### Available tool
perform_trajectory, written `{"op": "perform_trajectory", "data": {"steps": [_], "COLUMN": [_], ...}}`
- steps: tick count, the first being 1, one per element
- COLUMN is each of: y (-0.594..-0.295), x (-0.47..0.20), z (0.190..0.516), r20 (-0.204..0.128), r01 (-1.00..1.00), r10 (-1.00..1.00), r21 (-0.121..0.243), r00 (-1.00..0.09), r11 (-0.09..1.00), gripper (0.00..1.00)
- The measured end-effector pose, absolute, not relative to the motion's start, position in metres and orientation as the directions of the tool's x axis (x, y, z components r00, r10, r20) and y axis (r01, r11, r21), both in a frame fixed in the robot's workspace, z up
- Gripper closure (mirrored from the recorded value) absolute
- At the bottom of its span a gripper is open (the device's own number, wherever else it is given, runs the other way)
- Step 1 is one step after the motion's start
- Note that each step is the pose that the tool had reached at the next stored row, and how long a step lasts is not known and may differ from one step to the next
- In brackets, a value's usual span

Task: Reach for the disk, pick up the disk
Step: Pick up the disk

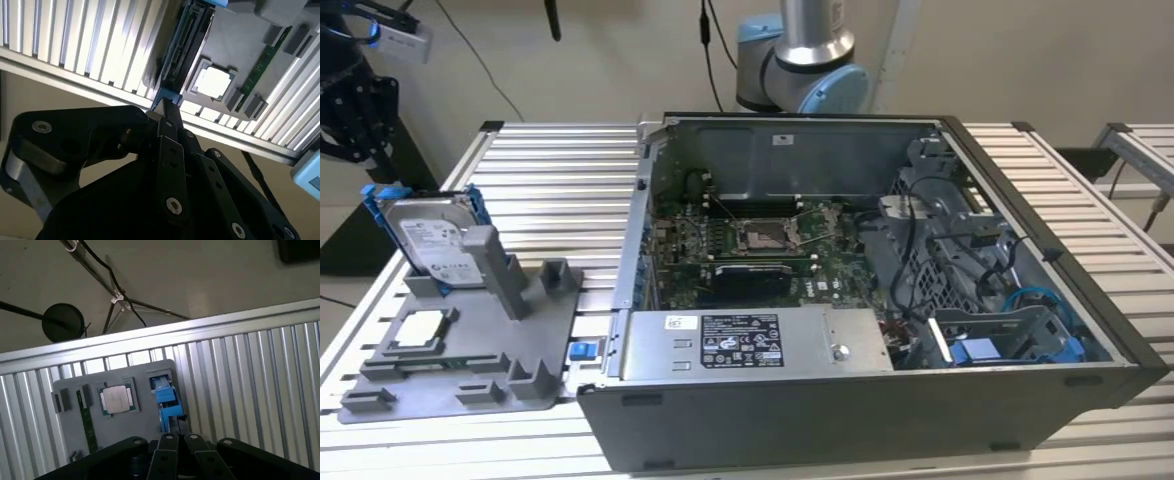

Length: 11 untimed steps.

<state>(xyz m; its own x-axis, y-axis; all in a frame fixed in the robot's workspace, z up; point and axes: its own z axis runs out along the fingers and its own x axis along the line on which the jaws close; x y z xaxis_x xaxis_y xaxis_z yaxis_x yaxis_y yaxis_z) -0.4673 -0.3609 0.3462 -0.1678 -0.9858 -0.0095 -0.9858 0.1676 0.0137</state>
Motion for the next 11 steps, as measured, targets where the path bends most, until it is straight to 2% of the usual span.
{"op": "perform_trajectory", "data": {"steps": [11], "y": [-0.3671], "x": [-0.4663], "z": [0.3452], "r20": [-0.010], "r01": [-0.994], "r10": [-0.994], "r21": [0.014], "r00": [-0.112], "r11": [0.112], "gripper": [1.00]}}
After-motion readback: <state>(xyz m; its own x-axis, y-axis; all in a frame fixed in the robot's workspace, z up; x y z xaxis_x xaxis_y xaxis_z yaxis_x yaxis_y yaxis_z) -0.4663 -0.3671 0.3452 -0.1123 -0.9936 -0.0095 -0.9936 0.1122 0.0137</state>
